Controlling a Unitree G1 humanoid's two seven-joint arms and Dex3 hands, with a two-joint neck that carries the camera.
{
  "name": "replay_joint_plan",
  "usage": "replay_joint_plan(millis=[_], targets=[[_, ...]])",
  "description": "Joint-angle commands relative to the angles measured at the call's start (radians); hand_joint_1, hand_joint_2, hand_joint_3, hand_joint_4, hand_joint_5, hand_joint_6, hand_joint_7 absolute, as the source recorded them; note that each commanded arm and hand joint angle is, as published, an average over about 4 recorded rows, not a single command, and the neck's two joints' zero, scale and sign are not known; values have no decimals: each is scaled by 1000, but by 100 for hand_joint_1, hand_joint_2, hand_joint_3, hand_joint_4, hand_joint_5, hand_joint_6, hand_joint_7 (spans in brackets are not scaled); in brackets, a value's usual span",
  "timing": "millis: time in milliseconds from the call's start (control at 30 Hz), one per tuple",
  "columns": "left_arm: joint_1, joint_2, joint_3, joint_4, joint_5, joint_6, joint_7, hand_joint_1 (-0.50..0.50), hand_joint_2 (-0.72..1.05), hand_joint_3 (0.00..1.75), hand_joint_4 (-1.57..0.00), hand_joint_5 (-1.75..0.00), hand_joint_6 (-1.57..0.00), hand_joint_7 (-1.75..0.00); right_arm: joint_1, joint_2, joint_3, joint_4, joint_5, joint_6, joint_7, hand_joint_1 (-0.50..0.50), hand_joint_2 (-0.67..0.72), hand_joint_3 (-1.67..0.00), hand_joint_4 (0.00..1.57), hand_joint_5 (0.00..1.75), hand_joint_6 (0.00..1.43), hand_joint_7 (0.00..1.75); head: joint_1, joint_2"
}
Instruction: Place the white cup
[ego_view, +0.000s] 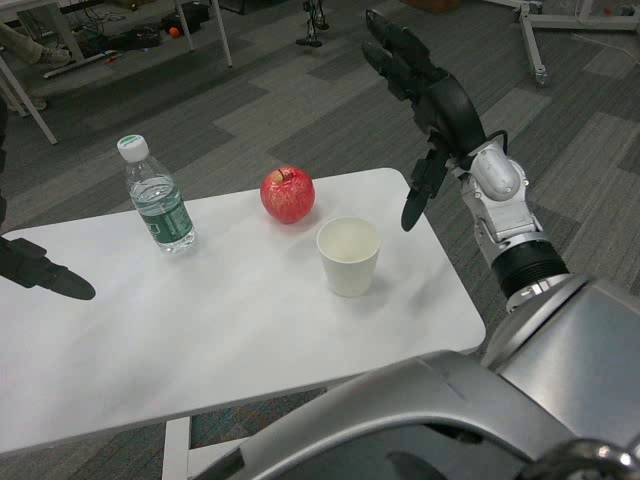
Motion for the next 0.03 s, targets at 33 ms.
replay_joint_plan(millis=[33], targets=[[-21, -4, 0, 4, -10, 6, 9, -50, -64, 9, 0, -31, 0, -14, -18, -1, 8, 11, 10, 7, -1, -46, 72, 0, 0, 0, 0, 0, 6, 1]])
